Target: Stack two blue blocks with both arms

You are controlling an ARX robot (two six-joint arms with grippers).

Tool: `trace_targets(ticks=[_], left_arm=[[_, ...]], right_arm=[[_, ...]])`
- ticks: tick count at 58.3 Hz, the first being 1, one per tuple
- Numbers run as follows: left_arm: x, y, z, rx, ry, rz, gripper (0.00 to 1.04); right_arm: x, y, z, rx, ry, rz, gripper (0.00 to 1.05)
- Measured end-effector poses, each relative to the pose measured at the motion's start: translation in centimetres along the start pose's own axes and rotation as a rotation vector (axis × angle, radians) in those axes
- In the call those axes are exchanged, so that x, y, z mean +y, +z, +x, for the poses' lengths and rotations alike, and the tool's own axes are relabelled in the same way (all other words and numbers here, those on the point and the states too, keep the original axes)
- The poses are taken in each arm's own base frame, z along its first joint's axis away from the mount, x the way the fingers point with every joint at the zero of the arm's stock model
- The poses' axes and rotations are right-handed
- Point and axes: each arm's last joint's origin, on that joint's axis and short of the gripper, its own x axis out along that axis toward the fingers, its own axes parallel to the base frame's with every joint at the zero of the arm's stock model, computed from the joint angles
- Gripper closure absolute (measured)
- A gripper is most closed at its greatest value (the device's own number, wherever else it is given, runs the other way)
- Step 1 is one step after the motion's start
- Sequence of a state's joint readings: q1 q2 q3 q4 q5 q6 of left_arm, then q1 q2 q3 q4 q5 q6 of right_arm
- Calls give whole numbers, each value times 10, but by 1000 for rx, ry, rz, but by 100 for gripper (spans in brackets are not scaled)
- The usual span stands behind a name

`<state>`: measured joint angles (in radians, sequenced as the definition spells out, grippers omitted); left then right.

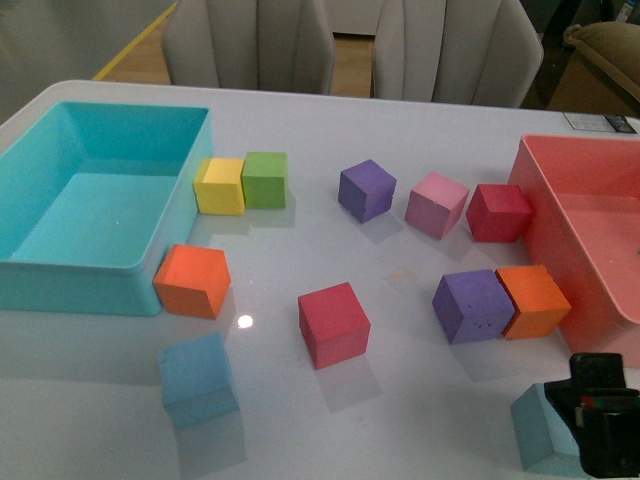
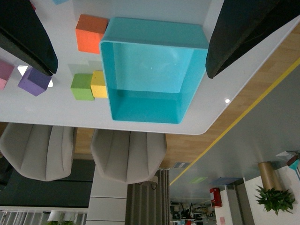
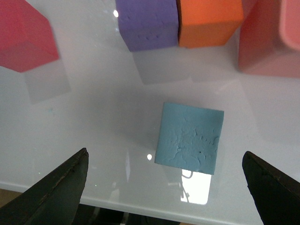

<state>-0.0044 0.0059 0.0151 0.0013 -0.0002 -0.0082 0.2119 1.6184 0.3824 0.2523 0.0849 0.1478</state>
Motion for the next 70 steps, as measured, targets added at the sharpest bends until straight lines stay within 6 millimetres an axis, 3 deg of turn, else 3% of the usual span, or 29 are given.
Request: trace_targets(ticks=[38, 70], left_arm=[[0, 0, 0, 0, 0, 0, 9], [0, 0, 0, 0, 0, 0, 9]], right_arm=[[-8, -4, 40, 101, -95, 66, 9], [0, -4, 67, 149, -124, 52, 9]])
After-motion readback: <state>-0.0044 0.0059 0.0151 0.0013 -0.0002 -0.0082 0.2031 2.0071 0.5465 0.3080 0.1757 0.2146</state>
